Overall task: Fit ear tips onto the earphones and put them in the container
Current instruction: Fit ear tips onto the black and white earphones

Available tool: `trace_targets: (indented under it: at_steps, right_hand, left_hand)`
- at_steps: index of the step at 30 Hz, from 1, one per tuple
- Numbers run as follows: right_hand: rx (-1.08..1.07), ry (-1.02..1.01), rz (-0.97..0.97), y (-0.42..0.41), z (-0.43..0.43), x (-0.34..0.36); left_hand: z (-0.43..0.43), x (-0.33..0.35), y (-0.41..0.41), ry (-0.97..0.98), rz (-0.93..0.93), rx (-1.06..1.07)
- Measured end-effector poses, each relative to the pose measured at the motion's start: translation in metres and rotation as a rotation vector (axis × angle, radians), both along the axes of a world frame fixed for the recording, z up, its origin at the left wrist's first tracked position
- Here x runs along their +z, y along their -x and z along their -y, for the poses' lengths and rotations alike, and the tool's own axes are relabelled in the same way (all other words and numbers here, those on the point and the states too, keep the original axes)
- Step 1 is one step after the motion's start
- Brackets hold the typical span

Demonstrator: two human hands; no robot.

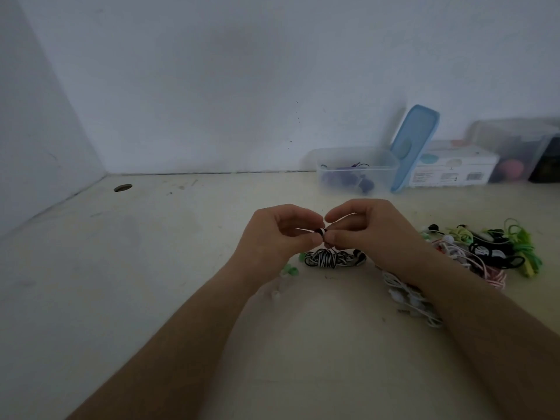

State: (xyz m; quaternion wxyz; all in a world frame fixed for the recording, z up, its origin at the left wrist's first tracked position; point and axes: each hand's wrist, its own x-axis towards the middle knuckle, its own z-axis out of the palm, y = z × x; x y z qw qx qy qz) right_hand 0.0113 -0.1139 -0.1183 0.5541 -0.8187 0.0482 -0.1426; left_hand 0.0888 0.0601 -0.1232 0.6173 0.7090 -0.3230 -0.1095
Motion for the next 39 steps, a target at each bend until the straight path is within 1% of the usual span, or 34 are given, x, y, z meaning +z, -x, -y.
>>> trace_targets:
  at_steps: [3, 5, 8, 11, 13, 15, 17, 20, 23, 27, 29, 31, 35, 39]
  right_hand:
    - [0.004, 0.019, -0.007, 0.001, 0.001, 0.001]
    - [0.013, -0.007, -0.016, 0.001, 0.002, 0.003]
    - [-0.016, -0.081, -0.025, 0.0, 0.006, 0.005]
    - [-0.085, -0.043, -0.045, 0.0, 0.012, 0.008]
    - [-0.118, 0.033, -0.054, 0.002, 0.014, 0.011]
    - [-0.138, 0.223, -0.063, 0.004, 0.015, 0.013]
    - [-0.11, 0.457, -0.112, 0.007, 0.018, 0.015]
    - [-0.016, 0.667, -0.276, 0.013, 0.02, 0.017]
    - [0.066, 0.743, -0.395, 0.017, 0.02, 0.017]
    - [0.065, 0.812, -0.365, 0.016, 0.017, 0.017]
    - [0.057, 0.835, -0.342, 0.013, 0.016, 0.017]
    - [0.04, 0.801, -0.314, 0.012, 0.016, 0.02]
    - [-0.036, 0.61, -0.172, 0.015, 0.022, 0.033]
    - [-0.049, 0.42, -0.056, 0.013, 0.027, 0.053]
  left_hand:
    - [0.001, 0.0, 0.0, -0.012, 0.028, -0.001]
    - [0.001, 0.0, -0.001, -0.035, 0.064, 0.016]
    - [0.001, -0.001, -0.003, -0.165, 0.225, 0.068]
    - [0.004, -0.003, -0.004, -0.34, 0.405, 0.085]
    - [0.006, -0.003, -0.002, -0.459, 0.501, 0.063]
    - [0.009, -0.003, 0.0, -0.547, 0.562, 0.031]
    - [0.012, -0.002, 0.003, -0.573, 0.577, 0.018]
    - [0.015, -0.003, 0.005, -0.578, 0.576, 0.029]
    - [0.016, -0.004, 0.006, -0.588, 0.591, 0.028]
    - [0.017, -0.002, 0.009, -0.622, 0.62, 0.03]
    - [0.018, -0.002, 0.008, -0.589, 0.616, 0.021]
    - [0.018, -0.002, 0.006, -0.52, 0.603, 0.018]
    - [0.016, 0.009, 0.006, -0.338, 0.557, 0.111]
    - [0.017, 0.034, 0.001, -0.15, 0.463, 0.184]
